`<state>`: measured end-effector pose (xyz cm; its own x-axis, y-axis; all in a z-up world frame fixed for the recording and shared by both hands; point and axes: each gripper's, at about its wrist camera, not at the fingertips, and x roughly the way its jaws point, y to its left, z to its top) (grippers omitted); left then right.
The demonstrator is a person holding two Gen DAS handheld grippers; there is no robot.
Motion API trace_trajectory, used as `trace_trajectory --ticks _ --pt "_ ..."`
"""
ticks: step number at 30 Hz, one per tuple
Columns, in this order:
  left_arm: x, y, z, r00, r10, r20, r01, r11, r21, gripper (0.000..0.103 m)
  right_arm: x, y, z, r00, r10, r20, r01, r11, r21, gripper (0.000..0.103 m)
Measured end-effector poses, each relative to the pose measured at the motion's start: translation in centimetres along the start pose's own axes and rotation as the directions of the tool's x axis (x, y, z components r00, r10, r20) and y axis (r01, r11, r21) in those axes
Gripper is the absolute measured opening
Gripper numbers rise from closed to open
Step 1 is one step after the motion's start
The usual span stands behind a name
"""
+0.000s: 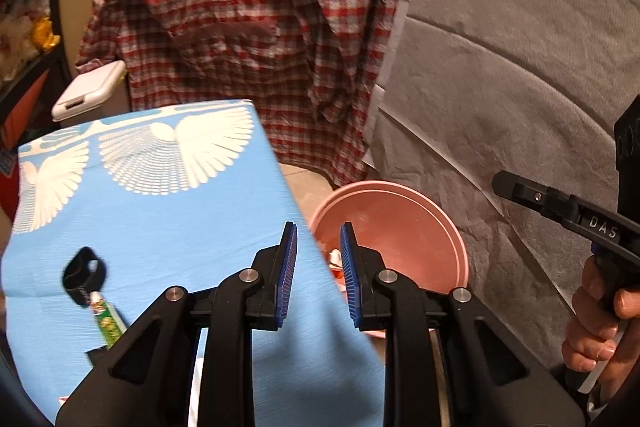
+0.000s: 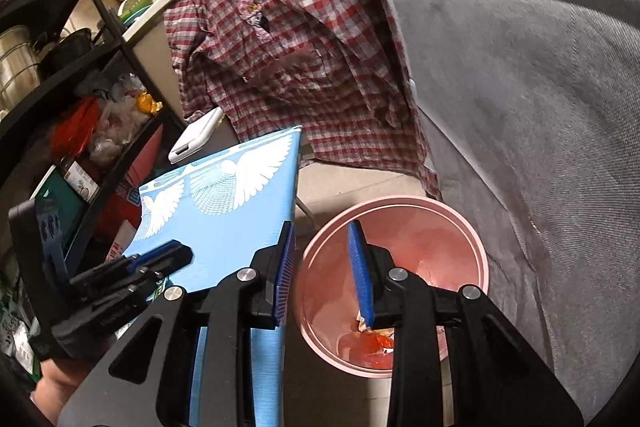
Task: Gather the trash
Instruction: 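Move the left tool to the black elastic band while the right tool approaches the clear straws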
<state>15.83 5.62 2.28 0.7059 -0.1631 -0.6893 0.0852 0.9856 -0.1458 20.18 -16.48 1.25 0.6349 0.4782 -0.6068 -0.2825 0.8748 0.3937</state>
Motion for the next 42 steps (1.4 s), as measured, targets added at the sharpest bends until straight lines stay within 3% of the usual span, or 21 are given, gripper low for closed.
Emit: trace_trajectory --ticks 13,18,21,30,37,42 --pt "-6.0 9.2 -0.3 0.992 0.11 0.065 -0.104 0.99 -0.099 0.022 0.6 4.6 -1.2 0.998 0.056 0.002 -0.056 0.996 -0.07 0.029" --pt "-7.8 12.3 -1.3 0.986 0.147 0.073 -0.137 0.982 -0.129 0.021 1.7 7.4 -2.4 0.993 0.11 -0.035 -0.113 0.988 -0.106 0.016" --pt "-8.8 14.1 -1.9 0.983 0.17 0.073 -0.158 0.977 -0.145 0.021 2.7 9.3 -3.3 0.987 0.143 -0.074 -0.152 0.981 -0.123 0.014" --pt "-11.3 18.3 -3.2 0.975 0.207 0.082 -0.189 0.964 -0.188 0.021 6.4 14.2 -6.9 0.944 0.222 -0.245 -0.258 0.958 -0.125 0.017" --pt "-11.8 20.8 -3.9 0.971 0.226 0.075 -0.206 0.955 -0.212 0.021 9.6 16.2 -8.8 0.911 0.214 -0.352 -0.27 0.956 -0.117 0.02" --pt "-11.2 21.7 -4.1 0.972 0.228 0.061 -0.21 0.954 -0.215 0.021 11.7 17.1 -10.2 0.887 0.198 -0.418 -0.271 0.955 -0.123 0.029"
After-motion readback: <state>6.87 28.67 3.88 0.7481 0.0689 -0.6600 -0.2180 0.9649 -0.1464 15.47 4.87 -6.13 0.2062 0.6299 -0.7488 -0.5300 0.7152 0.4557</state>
